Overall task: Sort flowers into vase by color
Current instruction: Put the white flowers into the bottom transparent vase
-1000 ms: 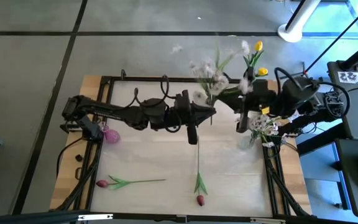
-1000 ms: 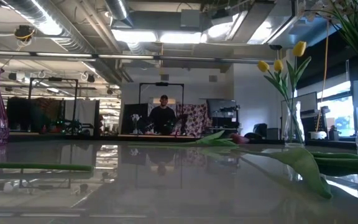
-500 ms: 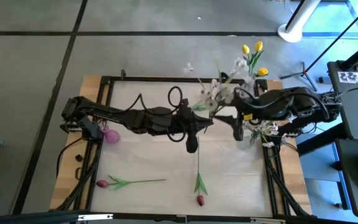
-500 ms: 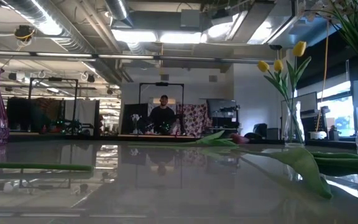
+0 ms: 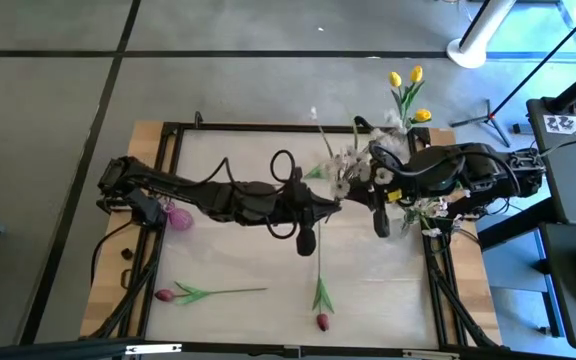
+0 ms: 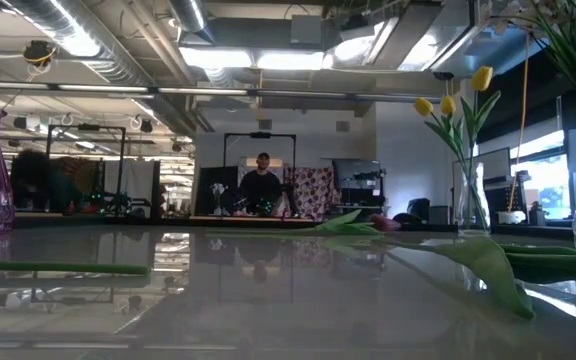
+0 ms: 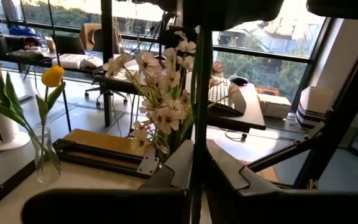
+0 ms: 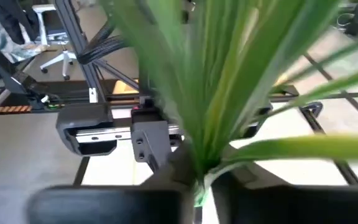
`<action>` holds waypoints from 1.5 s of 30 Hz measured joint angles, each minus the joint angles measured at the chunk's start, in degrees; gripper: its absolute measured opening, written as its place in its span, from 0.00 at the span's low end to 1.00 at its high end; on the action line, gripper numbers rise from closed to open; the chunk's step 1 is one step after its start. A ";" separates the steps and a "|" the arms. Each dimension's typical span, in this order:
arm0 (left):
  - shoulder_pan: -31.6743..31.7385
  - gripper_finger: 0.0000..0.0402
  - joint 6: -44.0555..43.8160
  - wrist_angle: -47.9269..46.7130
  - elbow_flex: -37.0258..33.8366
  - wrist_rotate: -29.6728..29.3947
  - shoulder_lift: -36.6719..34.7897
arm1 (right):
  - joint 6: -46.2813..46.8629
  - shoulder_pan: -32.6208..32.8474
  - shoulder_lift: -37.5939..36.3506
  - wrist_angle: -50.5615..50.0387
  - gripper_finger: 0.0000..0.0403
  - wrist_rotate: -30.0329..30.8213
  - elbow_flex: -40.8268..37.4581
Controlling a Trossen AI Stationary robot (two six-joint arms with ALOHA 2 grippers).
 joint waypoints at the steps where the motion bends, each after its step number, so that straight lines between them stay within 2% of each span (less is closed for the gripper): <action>1: -0.13 0.07 -0.02 0.28 0.00 0.02 0.00 | -0.30 0.00 0.01 0.43 0.04 -0.02 0.00; 7: -1.19 0.21 -0.72 -1.26 0.00 -0.20 -1.03 | -2.57 0.76 -1.41 0.00 0.02 1.01 0.33; 9: -2.09 0.25 -2.43 -5.15 0.00 -1.32 -2.69 | -5.50 2.62 -3.38 -1.40 0.02 1.43 0.37; 12: -3.38 0.31 -6.47 -10.64 0.00 -1.71 -5.80 | -9.54 7.08 -6.38 -3.25 0.02 0.67 0.55; 16: -4.81 0.35 -9.88 -15.15 0.00 -2.82 -8.43 | -9.34 14.22 -9.40 -7.84 0.02 -2.03 0.50; 23: -5.13 0.36 -9.48 -13.71 0.09 -5.61 -11.66 | 1.46 28.66 -12.58 -14.66 0.01 -1.72 0.46; 30: -5.07 0.36 -12.48 -9.26 0.02 -5.27 -12.24 | 15.90 47.28 -12.59 -26.28 0.01 8.97 0.31; 35: -6.07 0.36 -13.24 -8.37 0.02 -0.31 -12.22 | 23.03 58.69 -11.47 -30.88 0.01 19.41 -2.62; 40: -7.82 0.36 -12.30 -6.47 0.02 0.03 -12.17 | 31.09 64.94 -11.56 -32.02 0.01 29.51 -6.41; 45: -9.48 0.36 -9.88 -5.39 0.02 0.04 -12.17 | 37.13 66.78 -11.53 -34.77 0.01 33.58 -11.18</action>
